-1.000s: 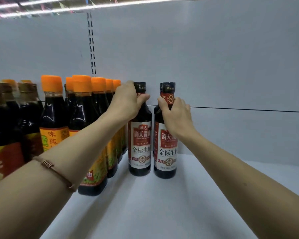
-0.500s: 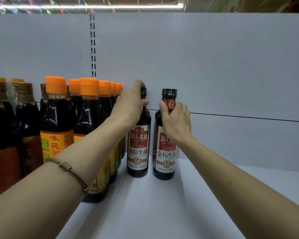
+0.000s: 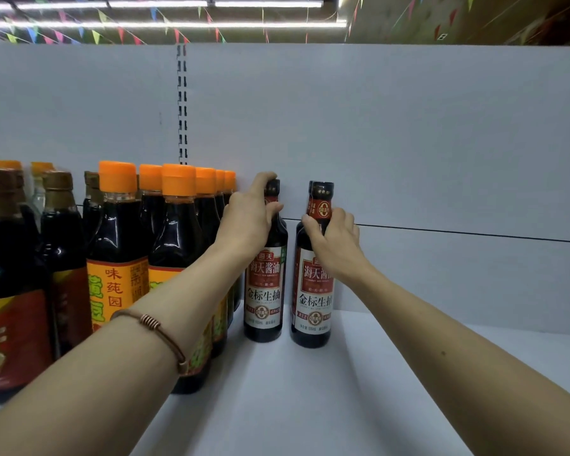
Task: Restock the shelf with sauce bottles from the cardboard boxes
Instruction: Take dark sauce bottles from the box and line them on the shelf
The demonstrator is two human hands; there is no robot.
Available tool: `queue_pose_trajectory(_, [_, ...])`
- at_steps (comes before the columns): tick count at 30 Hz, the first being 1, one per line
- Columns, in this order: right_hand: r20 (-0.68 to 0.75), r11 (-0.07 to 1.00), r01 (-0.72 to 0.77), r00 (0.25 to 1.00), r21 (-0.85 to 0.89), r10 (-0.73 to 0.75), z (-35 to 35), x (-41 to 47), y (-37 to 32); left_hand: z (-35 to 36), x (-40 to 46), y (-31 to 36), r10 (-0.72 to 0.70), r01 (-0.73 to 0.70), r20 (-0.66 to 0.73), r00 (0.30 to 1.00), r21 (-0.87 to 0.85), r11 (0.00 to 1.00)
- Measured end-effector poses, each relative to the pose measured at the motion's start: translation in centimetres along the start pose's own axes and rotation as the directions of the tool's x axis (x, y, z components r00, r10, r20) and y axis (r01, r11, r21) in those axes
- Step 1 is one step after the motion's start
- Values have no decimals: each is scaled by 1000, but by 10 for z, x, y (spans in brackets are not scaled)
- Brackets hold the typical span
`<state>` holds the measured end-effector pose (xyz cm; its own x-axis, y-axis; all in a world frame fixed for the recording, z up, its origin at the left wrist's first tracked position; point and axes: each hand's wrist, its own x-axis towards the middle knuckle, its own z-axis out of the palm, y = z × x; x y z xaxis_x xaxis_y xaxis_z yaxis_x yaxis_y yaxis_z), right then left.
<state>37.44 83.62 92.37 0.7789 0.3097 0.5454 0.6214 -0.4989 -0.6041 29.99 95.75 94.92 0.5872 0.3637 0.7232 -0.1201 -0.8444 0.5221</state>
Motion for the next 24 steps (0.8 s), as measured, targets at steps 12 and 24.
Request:
queue_pose_trajectory(12, [62,963,-44,998,267,28,-29,-43,10,-6,-44,13,-9,10,56,998,-30,999])
queue_pose_trajectory(24, [233,834,189,907,519,-351,-31,-131,-40,-76,-153,19,-76,65,73,994,142,988])
